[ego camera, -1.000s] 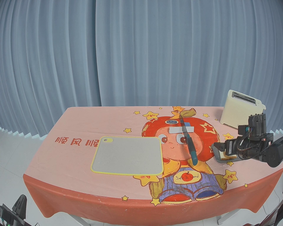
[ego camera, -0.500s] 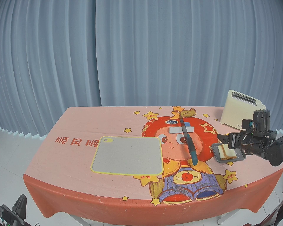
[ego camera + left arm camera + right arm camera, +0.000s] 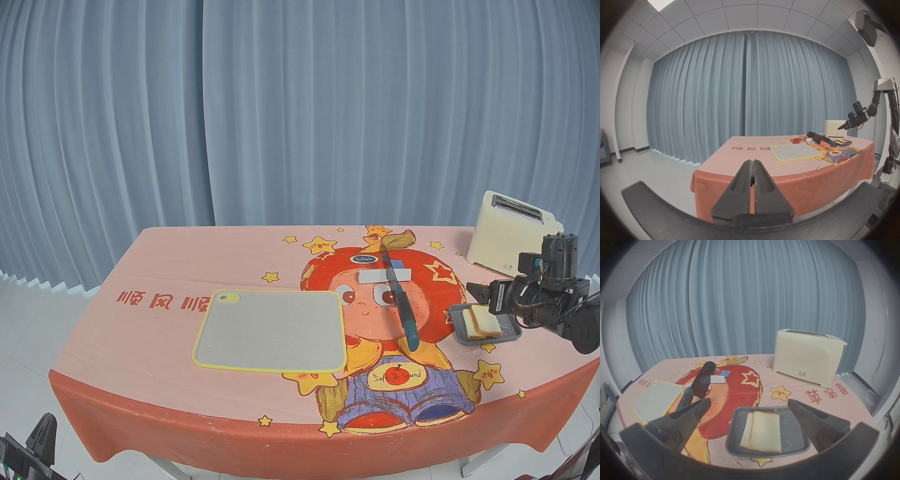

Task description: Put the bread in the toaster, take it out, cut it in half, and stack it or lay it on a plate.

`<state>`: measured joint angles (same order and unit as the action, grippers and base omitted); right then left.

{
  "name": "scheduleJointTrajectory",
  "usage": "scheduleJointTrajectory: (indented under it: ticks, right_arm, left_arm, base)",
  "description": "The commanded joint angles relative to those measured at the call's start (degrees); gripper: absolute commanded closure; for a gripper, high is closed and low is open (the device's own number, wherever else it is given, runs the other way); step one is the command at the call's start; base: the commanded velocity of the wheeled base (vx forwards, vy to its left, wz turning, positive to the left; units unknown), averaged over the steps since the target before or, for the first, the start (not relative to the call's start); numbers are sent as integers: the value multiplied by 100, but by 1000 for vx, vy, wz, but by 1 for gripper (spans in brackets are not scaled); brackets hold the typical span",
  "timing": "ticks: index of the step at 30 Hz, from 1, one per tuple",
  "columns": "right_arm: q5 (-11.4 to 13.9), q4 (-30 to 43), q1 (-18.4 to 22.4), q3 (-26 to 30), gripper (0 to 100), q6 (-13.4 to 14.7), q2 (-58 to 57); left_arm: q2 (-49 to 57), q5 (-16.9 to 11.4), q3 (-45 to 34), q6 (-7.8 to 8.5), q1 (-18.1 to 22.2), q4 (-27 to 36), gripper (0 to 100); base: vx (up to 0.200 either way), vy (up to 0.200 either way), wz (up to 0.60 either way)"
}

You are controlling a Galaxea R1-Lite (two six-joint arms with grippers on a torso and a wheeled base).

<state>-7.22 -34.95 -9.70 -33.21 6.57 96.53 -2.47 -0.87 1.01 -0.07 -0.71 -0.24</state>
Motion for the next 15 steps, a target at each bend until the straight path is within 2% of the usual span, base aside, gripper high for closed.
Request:
scheduleJointTrajectory:
  ticks: [1,15]
  right_arm:
    - [1,-3,21,51,0,-24,-64]
    - [36,-3,329,227,0,-51,-319]
  left_arm:
    - [-7,-1,-101,-1,0,-2,100]
    - [-7,-1,-101,-1,0,-2,100]
  base:
    - [0,0,0]
    - [0,0,0]
